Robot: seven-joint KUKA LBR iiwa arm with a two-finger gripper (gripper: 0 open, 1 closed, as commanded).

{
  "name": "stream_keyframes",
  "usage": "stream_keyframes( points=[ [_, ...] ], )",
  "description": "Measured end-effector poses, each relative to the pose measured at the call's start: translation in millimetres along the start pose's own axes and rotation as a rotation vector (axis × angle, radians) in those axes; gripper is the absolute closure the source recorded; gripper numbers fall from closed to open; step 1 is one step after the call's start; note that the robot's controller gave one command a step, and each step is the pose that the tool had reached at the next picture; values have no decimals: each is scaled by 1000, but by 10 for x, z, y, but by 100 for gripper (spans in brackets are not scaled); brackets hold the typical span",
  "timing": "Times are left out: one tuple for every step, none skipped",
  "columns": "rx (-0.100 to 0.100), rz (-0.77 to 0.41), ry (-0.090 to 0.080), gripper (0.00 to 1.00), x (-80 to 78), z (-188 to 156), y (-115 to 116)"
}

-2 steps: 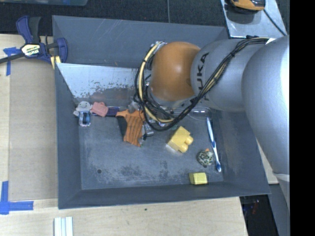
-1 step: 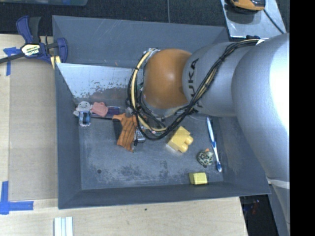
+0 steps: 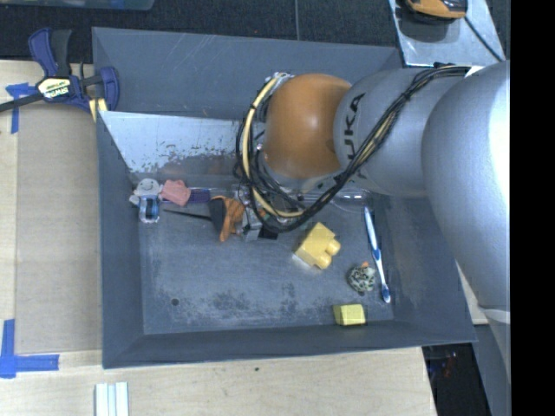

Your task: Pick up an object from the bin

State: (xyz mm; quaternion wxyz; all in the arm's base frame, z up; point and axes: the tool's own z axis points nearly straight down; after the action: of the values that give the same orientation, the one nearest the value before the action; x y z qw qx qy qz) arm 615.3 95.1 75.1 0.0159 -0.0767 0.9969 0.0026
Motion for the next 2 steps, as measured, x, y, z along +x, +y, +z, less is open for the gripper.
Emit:
stream_keyframes(
  points=[
    [0, 1, 0, 100, 0, 0, 0],
    [0, 1, 2, 100, 5, -165, -2]
  ],
)
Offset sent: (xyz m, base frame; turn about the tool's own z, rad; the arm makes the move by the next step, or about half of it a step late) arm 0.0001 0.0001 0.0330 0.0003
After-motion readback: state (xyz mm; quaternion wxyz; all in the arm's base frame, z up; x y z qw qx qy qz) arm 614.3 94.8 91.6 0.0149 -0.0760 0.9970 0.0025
